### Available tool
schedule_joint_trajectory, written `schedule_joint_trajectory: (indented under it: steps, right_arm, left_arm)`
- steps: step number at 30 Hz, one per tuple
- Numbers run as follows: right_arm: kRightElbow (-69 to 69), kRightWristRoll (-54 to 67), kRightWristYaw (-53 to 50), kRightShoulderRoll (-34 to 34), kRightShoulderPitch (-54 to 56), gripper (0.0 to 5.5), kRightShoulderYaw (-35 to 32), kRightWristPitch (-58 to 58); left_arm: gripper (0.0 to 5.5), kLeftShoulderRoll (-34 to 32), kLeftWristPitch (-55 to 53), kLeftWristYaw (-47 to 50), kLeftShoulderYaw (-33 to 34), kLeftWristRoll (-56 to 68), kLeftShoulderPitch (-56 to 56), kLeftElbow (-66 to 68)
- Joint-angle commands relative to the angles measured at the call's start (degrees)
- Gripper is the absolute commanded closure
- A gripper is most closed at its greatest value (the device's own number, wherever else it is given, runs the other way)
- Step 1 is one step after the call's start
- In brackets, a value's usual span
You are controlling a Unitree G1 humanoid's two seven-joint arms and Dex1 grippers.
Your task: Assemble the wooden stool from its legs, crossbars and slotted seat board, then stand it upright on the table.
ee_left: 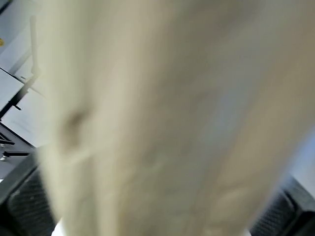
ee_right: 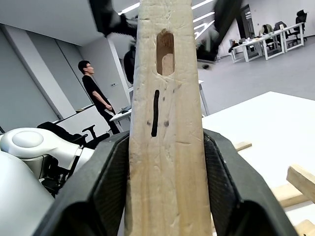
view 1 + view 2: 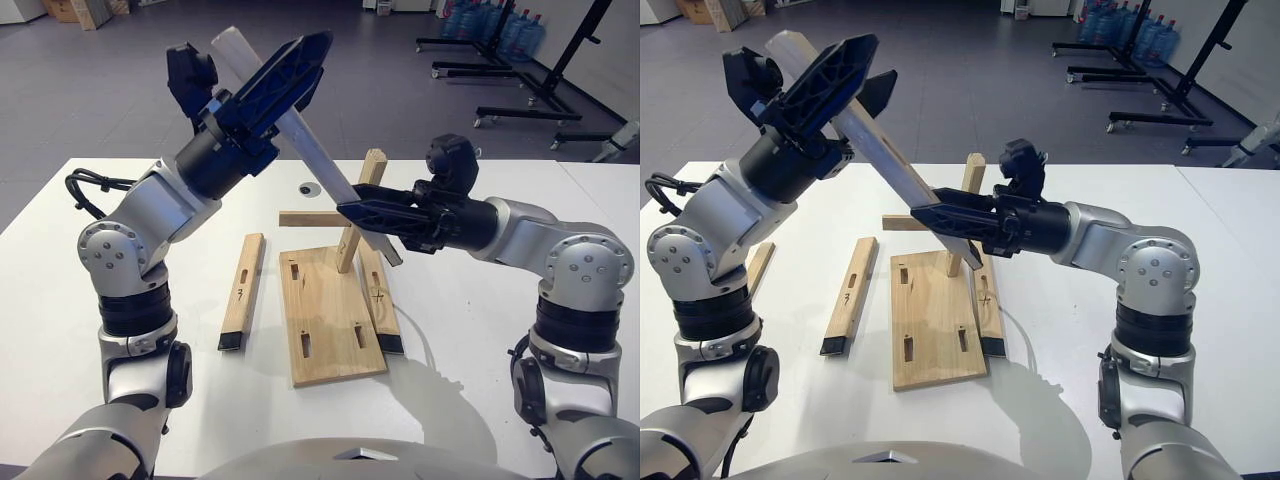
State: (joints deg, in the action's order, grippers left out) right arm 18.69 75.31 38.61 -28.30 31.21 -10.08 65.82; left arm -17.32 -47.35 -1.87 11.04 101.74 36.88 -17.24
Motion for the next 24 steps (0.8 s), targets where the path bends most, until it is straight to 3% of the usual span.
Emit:
schedule_joint_trajectory:
  steps: [1, 19, 24]
  right_arm:
    - [-0.96, -1.28, 1.69, -0.77, 0.93, 3.48, 0.75, -1.88]
    - [-1.67, 0.45, 1.22, -0.32, 1.98, 3.48, 1.44, -2.77]
    - [-1.59, 0.23, 1.04, -0.21, 1.90, 3.48, 1.80, -2.94]
  left_arm:
    - [0.82, -0.91, -0.47, 2.72, -2.65, 4.91, -1.96, -1.93]
    - [0.82, -2.57, 1.87, 3.39, -5.52, 6.22, -4.62, -2.59]
    - [1.60, -2.52, 2.42, 3.07, -5.75, 5.85, -4.47, -2.54]
